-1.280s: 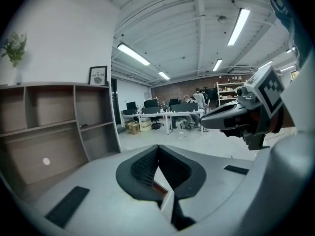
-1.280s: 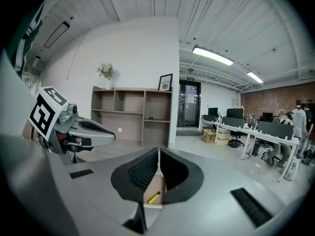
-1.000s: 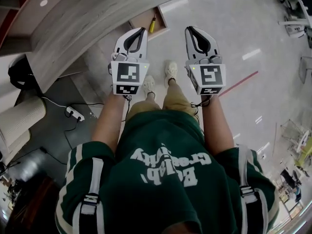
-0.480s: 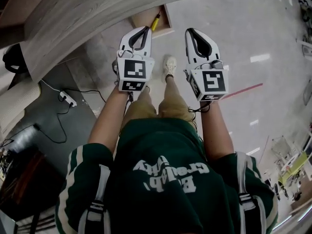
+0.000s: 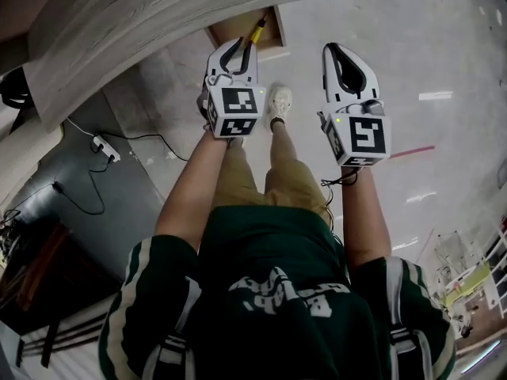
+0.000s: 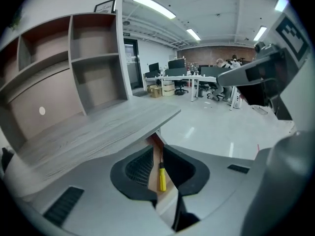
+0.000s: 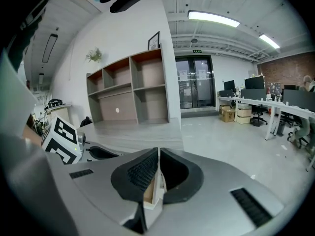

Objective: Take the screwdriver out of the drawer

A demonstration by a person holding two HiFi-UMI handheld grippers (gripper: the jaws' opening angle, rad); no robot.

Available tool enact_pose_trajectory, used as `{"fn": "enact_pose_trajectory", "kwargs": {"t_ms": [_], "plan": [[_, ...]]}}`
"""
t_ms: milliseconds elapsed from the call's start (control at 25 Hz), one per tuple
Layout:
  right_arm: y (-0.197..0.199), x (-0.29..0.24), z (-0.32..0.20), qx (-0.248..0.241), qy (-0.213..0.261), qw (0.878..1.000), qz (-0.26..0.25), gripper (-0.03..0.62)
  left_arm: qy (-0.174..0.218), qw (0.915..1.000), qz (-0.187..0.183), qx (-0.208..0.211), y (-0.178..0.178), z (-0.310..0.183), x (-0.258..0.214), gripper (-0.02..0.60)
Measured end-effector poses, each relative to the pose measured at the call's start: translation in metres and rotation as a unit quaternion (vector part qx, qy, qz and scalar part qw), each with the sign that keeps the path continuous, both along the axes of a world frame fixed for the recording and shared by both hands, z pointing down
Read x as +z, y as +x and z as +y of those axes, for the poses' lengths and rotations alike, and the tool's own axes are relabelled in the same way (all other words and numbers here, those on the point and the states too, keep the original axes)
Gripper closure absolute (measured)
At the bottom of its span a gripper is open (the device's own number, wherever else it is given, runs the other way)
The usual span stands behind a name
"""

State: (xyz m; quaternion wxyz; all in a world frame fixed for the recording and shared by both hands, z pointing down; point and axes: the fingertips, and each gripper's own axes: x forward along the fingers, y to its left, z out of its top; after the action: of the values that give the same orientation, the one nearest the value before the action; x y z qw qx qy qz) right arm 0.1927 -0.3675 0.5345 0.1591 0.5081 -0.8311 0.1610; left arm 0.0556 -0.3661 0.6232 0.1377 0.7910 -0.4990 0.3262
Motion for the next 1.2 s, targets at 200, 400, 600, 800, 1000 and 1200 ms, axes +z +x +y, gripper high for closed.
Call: {"fn": "enact_pose_trajectory", "kwargs": {"t_ms": [200,400,600,800,1000,1200], "plan": [[0.024,0.033,-0.012,0.023,-0.048,0.999,0.009,0.556,-0.022,0.9995,-0.021,0.009,0.022,-0.01,0.046,0.515],[0.027,0.058,-0.018,0.004,-0.023,1.0,-0.012,0.557,-0.062,0.9972,-0.041,0.004,0.028,-0.013,0.102,0.486],[0.033,0.075,-0.013,0.004,-0.028,1.0,-0.013,0.556,-0.085,0.9951,-0.048,-0.018,0.021,-0.015,0.136,0.434],[0.041,0.093,-0.012,0.008,-0.027,0.999,-0.016,0.557,-0.093,0.9924,-0.08,-0.009,0.024,-0.021,0.171,0.434],[0.044,0.103,-0.007,0.006,-0.025,1.0,-0.015,0.557,-0.096,0.9883,-0.111,-0.041,0.015,-0.028,0.199,0.497],[0.051,0.117,0.001,0.009,-0.029,0.999,-0.022,0.557,-0.108,0.9867,-0.114,-0.04,0.016,-0.029,0.221,0.468]]}}
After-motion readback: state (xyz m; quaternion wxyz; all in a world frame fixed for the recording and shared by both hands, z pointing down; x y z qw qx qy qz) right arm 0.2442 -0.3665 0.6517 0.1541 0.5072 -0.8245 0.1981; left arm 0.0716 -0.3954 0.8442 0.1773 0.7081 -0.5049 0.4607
